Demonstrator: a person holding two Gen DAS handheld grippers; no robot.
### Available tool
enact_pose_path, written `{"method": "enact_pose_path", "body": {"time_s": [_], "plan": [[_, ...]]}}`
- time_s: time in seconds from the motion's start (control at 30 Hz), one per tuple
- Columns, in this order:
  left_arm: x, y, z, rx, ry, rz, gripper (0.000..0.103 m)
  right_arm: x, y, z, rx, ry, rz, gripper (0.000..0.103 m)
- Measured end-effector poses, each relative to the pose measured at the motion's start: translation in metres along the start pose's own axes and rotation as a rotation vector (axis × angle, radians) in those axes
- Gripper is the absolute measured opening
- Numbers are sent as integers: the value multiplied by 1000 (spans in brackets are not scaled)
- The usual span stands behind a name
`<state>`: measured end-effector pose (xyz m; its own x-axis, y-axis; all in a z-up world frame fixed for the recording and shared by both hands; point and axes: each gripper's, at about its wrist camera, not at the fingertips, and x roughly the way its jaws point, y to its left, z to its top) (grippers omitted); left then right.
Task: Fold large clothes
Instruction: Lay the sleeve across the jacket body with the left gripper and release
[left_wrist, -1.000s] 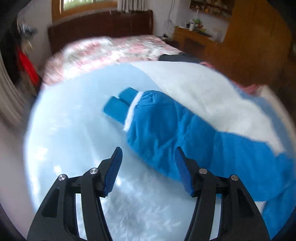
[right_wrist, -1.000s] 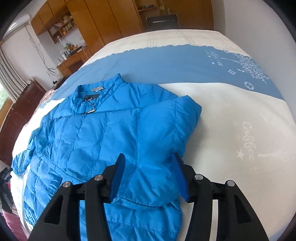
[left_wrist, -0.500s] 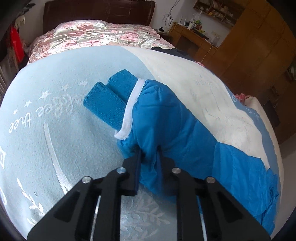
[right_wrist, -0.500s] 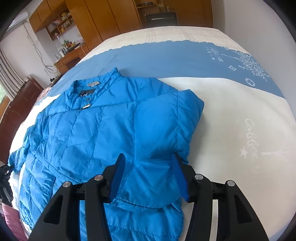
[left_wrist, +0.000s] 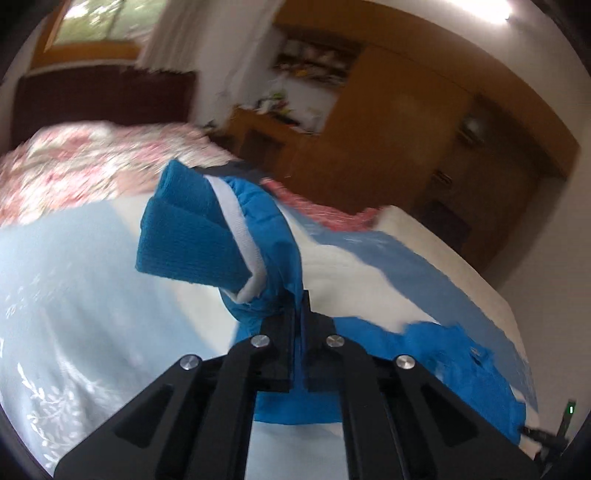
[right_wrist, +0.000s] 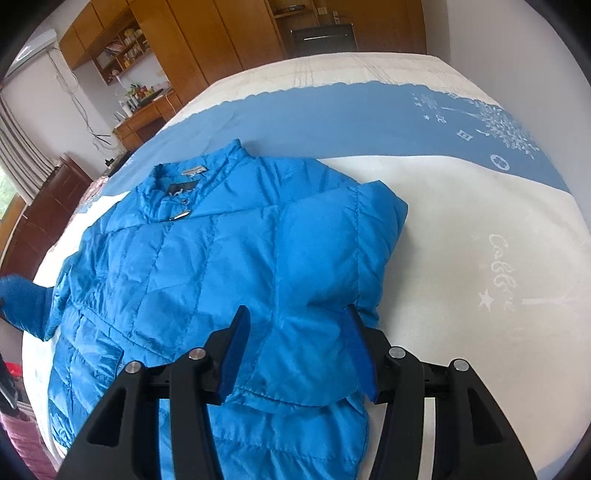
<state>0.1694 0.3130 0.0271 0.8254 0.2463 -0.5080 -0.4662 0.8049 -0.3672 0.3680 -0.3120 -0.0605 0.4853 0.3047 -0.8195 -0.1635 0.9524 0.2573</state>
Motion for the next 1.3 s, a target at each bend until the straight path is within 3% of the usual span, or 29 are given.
{"method": "enact_pose_path", "body": {"time_s": [0.3, 0.47, 0.63, 0.73, 0.8, 0.83, 0.87, 0.93, 1.0, 1.03, 1.1, 1.13, 1.2, 1.3], "plan": [[8, -190, -53, 290, 96, -307, 0, -5, -3, -3, -2, -4, 10, 53], [43, -266, -96, 403, 206, -380, 0, -3, -6, -5, 0, -2, 21, 53], [88, -302, -139, 474, 353, -396, 1, -3, -9, -5, 0, -6, 28, 53], [96, -298, -169, 479, 492, -460, 7, -5, -9, -5, 4, -10, 27, 53], [88, -293, -175, 457, 518, -526, 19, -11, -9, -4, 3, -27, 25, 53], [76, -289, -172, 450, 506, -567, 33, -14, -7, -4, 3, -35, 23, 53], [68, -284, -169, 449, 483, -583, 38, -18, -5, -4, 1, -44, 27, 53], [51, -272, -155, 453, 412, -572, 39, -23, 1, -3, -11, -51, 53, 53], [50, -260, -142, 457, 360, -486, 39, -24, 15, -1, -33, -36, 100, 53], [57, -253, -137, 461, 343, -398, 39, -22, 21, 1, -41, -24, 122, 53], [73, -246, -133, 479, 338, -290, 37, -12, 39, 6, -59, 23, 181, 53], [89, -241, -136, 489, 355, -229, 37, -8, 47, 9, -67, 38, 196, 53], [116, -230, -144, 471, 417, -179, 37, 4, 63, 14, -86, 67, 199, 53], [150, -216, -157, 405, 515, -186, 36, 26, 82, 22, -94, 125, 211, 53]]}}
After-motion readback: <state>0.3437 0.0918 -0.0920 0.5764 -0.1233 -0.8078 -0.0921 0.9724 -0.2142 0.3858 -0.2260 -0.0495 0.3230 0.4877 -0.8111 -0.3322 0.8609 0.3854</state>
